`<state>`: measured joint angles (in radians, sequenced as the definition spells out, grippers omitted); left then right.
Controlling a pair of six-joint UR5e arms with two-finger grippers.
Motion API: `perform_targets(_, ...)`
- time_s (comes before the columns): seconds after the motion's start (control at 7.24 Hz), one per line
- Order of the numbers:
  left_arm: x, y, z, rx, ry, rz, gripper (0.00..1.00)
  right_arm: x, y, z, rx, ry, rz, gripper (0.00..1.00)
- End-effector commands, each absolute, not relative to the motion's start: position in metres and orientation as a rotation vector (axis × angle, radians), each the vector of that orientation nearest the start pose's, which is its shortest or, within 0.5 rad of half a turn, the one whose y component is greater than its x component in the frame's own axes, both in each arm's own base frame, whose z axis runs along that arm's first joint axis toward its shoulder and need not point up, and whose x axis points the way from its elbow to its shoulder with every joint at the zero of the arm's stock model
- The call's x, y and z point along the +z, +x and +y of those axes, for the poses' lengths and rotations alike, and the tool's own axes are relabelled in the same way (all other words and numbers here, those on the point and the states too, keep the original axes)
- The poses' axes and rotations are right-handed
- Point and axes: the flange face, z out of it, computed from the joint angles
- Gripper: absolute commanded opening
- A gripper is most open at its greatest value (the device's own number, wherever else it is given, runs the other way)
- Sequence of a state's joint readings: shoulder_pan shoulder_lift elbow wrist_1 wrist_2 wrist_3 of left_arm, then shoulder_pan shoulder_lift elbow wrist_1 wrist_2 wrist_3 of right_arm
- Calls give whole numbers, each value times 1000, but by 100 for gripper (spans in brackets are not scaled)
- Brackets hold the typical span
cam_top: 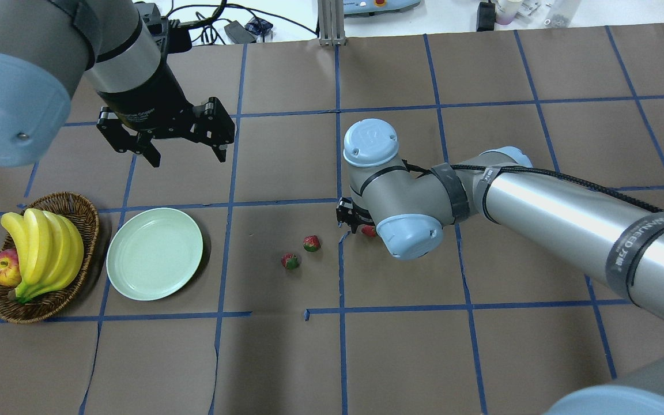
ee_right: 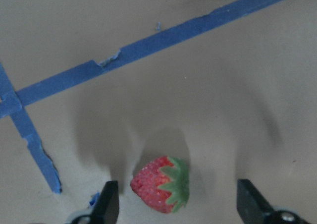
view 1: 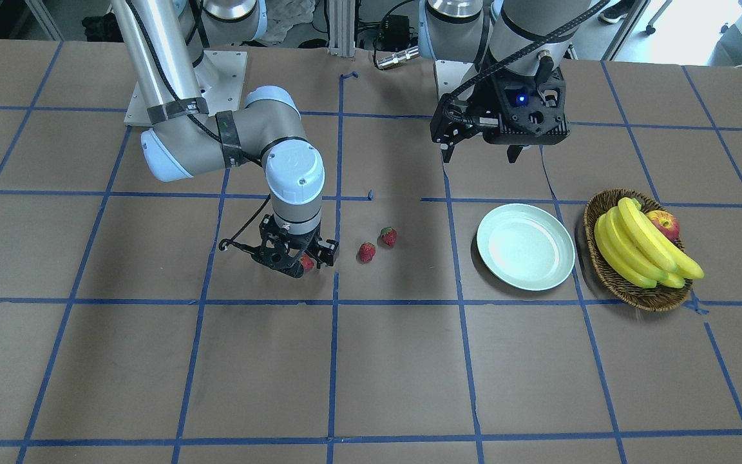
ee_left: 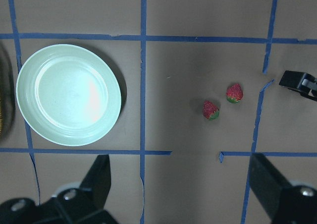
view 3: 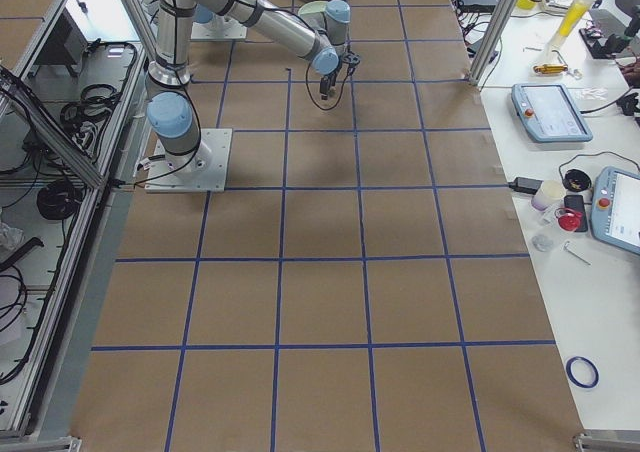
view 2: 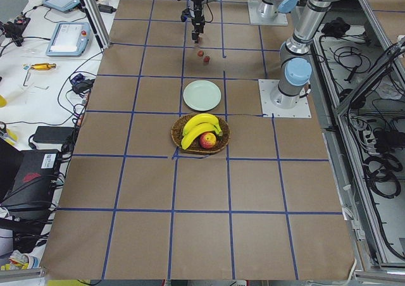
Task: Collect all strawberries into plate
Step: 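Grasp the lone strawberry with the right gripper, then carry the strawberry and release it next to the other two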
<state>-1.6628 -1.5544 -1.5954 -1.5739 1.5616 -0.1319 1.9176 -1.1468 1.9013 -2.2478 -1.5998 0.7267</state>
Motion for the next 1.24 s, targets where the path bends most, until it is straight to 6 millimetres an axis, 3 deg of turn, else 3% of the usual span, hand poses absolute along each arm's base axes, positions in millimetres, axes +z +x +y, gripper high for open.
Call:
perform_targets(0.0,484,-178,-469,18,-63,3149,100,177,313,-478,75,600,3131,0)
perform_targets(0.28,483,-178,-470,21,-63,3147,100,191,317,-492,18,605,3106,0)
perform_targets(0.55,483,-178,-468,21,-63,3147,100,226,346,-521,10,746,2893,0)
perform_targets(0.69,484,-178,-466,16,-58,3148,100,231,368,-515,19,779,2842,0)
perform_targets(0.83,484,-178,-466,16,-58,3148,100,226,413,-492,22,655,2807,0)
perform_targets(0.97,484,-178,-466,16,-56,3148,100,204,440,-476,43,586,2822,0)
perform_targets(1.1,484,-178,-466,16,-58,3148,100,196,455,-465,51,544,2831,0)
